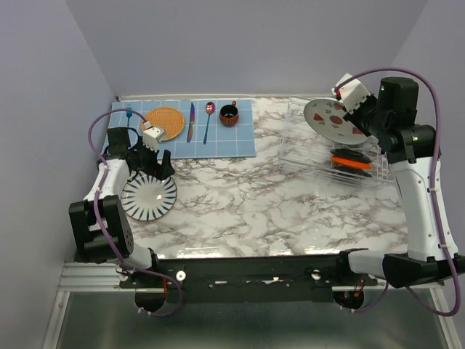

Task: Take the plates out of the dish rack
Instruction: Unload the plate from the dish rack, then place the plate at the center of the board.

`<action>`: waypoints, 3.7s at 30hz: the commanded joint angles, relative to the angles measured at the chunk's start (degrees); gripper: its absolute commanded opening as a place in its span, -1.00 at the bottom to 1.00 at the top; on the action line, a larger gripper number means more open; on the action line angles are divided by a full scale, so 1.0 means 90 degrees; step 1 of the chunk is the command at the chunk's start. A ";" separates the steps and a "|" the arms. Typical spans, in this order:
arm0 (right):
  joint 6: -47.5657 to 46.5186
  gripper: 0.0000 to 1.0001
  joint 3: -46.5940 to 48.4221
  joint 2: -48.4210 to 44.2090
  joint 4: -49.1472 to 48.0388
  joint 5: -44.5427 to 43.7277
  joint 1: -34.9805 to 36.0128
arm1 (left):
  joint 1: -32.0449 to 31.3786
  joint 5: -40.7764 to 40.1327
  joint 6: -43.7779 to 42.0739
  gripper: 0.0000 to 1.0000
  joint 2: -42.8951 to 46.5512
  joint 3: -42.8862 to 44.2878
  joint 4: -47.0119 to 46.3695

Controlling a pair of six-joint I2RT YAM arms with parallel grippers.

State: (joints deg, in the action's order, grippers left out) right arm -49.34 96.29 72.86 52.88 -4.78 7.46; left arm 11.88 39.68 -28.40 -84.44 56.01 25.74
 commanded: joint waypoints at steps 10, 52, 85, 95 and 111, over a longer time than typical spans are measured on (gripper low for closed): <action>0.2475 -0.99 -0.0160 0.0420 0.0219 0.3637 0.0448 | -0.0558 0.0017 0.1446 0.98 0.0866 0.0261 -0.0642; 0.4545 -0.99 -0.1763 0.1191 -0.1599 0.7053 0.0568 | -0.1554 0.3013 0.0929 0.74 0.0867 0.1316 0.0344; 0.5033 -0.99 -0.0592 0.2901 -0.1560 0.7884 0.0323 | -0.1915 0.3980 0.3221 0.67 -0.0147 0.0642 -0.3403; 0.5180 -0.99 -0.0377 0.2852 -0.1716 0.7972 0.0362 | -0.2199 0.3755 0.3673 0.64 -0.0822 0.1091 -0.3739; 0.5004 -0.99 -0.0065 0.3154 -0.1863 0.7777 0.0479 | -0.2316 0.4028 0.9489 0.37 -0.1759 0.0574 -0.9642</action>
State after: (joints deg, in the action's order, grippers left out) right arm -4.97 91.22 101.06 38.68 60.27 10.59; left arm -8.45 73.80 29.47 -96.73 62.92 -32.80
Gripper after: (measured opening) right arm 0.182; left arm 0.717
